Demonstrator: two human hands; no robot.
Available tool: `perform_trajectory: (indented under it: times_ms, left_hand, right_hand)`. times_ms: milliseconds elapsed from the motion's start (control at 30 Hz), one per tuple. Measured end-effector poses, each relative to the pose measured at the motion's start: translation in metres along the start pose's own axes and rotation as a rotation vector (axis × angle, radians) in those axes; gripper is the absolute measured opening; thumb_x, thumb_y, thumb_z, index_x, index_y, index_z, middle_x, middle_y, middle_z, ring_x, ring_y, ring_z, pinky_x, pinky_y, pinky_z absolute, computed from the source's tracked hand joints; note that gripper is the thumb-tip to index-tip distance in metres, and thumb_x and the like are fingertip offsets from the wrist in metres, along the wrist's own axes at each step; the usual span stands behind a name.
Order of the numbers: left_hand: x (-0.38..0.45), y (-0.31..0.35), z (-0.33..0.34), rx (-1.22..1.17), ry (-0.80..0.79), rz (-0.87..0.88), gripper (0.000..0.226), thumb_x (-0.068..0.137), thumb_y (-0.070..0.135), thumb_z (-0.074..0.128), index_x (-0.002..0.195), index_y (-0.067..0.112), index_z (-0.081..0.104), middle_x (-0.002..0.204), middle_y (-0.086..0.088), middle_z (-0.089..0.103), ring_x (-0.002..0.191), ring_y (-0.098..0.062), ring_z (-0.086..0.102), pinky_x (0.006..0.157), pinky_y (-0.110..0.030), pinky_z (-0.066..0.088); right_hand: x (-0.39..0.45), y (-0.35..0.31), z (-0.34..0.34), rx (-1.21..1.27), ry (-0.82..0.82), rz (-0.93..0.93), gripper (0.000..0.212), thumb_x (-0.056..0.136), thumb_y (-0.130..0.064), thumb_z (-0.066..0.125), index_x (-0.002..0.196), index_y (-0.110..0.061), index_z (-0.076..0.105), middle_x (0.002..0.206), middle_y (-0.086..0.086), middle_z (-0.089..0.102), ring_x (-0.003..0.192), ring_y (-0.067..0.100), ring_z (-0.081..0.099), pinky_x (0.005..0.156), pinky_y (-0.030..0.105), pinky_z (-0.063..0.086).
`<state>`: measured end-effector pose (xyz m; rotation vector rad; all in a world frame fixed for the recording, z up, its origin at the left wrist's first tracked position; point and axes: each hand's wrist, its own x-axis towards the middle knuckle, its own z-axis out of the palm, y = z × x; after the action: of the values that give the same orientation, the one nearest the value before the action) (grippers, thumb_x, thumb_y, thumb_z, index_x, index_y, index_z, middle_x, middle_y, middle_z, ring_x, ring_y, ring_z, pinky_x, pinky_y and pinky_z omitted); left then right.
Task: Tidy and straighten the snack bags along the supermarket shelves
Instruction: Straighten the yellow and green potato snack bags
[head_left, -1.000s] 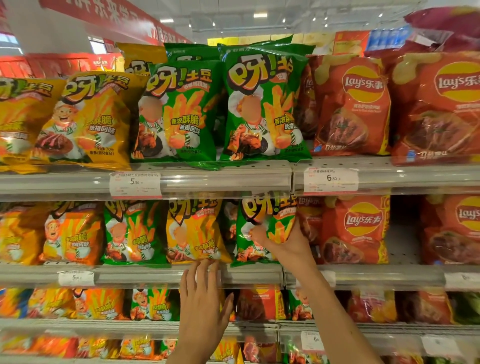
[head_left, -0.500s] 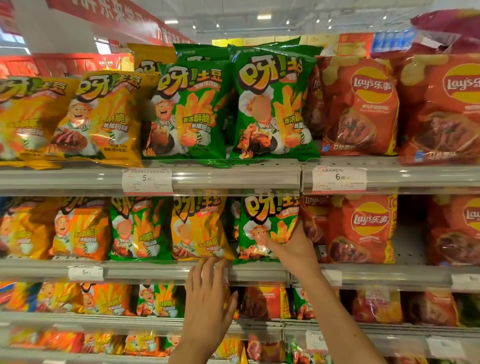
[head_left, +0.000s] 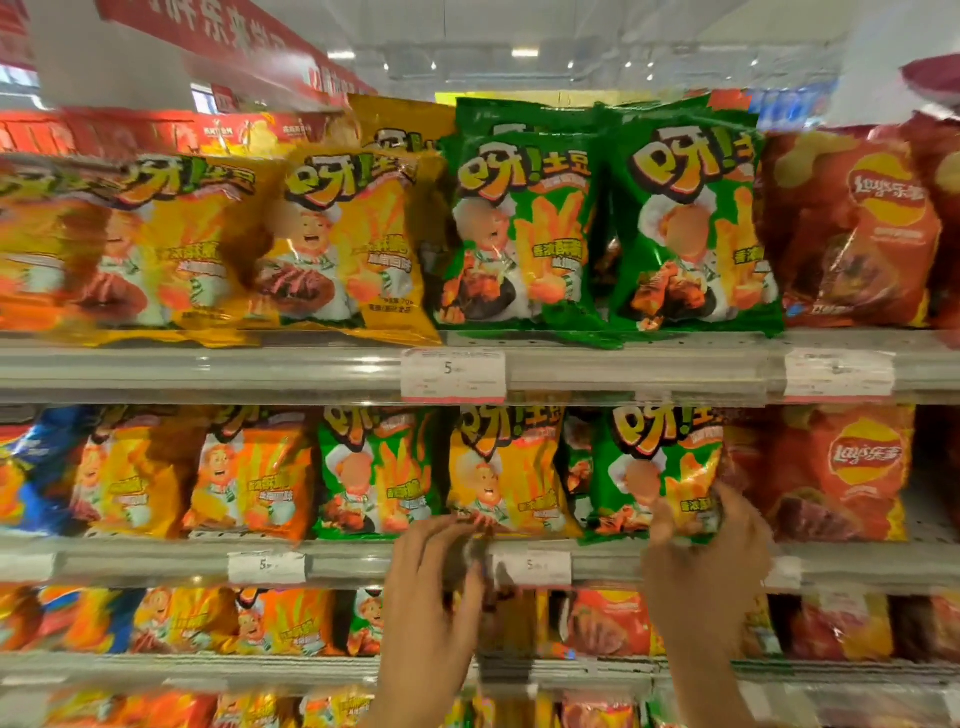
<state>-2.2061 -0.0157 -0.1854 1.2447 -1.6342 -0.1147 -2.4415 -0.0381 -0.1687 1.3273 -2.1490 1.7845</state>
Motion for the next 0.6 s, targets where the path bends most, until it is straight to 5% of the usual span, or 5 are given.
perform_trajectory:
  times_ms: [133, 267, 467, 533, 600]
  left_hand:
    - [0.021, -0.029, -0.042, -0.03, 0.117, -0.113, 0.028, 0.094, 0.021, 0.065, 0.121, 0.019, 0.058, 0.125, 0.008, 0.048, 0.123, -0.006, 0.042, 0.103, -0.009, 0.026]
    - [0.039, -0.055, -0.067, -0.027, 0.099, -0.214, 0.048, 0.093, 0.033, 0.061, 0.133, 0.009, 0.049, 0.135, -0.005, 0.041, 0.128, -0.018, 0.038, 0.108, -0.032, 0.032]
    - [0.059, -0.074, -0.078, -0.114, -0.082, -0.392, 0.094, 0.077, 0.057, 0.066, 0.149, 0.007, 0.031, 0.145, -0.009, 0.041, 0.134, -0.026, 0.039, 0.112, -0.042, 0.036]
    - [0.068, -0.075, -0.078, -0.147, -0.136, -0.441, 0.107, 0.07, 0.062, 0.071, 0.151, 0.009, 0.027, 0.148, -0.007, 0.04, 0.136, -0.024, 0.039, 0.112, -0.04, 0.036]
    - [0.078, -0.079, -0.076, -0.221, -0.161, -0.482, 0.103, 0.063, 0.06, 0.078, 0.145, 0.016, 0.033, 0.14, 0.002, 0.048, 0.13, -0.02, 0.045, 0.105, -0.033, 0.041]
  right_hand:
    - [-0.031, -0.031, 0.02, 0.035, 0.019, -0.097, 0.057, 0.091, -0.041, 0.053, 0.128, 0.003, 0.058, 0.125, 0.025, 0.058, 0.119, 0.038, 0.049, 0.096, 0.047, 0.04]
    - [-0.052, -0.063, 0.04, 0.165, -0.032, -0.157, 0.046, 0.095, -0.037, 0.055, 0.127, -0.004, 0.059, 0.118, 0.006, 0.057, 0.112, 0.022, 0.051, 0.096, 0.036, 0.042]
    - [-0.048, -0.081, 0.052, 0.128, -0.377, 0.001, 0.073, 0.092, -0.038, 0.073, 0.151, -0.009, 0.041, 0.149, 0.009, 0.049, 0.138, 0.026, 0.046, 0.114, 0.048, 0.04]
    - [-0.038, -0.085, 0.057, 0.174, -0.453, 0.058, 0.09, 0.082, -0.045, 0.08, 0.155, -0.014, 0.036, 0.148, 0.002, 0.048, 0.137, 0.02, 0.045, 0.115, 0.039, 0.04]
    - [-0.03, -0.085, 0.065, 0.251, -0.518, 0.112, 0.1, 0.074, -0.051, 0.085, 0.154, -0.018, 0.034, 0.137, -0.009, 0.049, 0.127, 0.01, 0.048, 0.103, 0.016, 0.042]
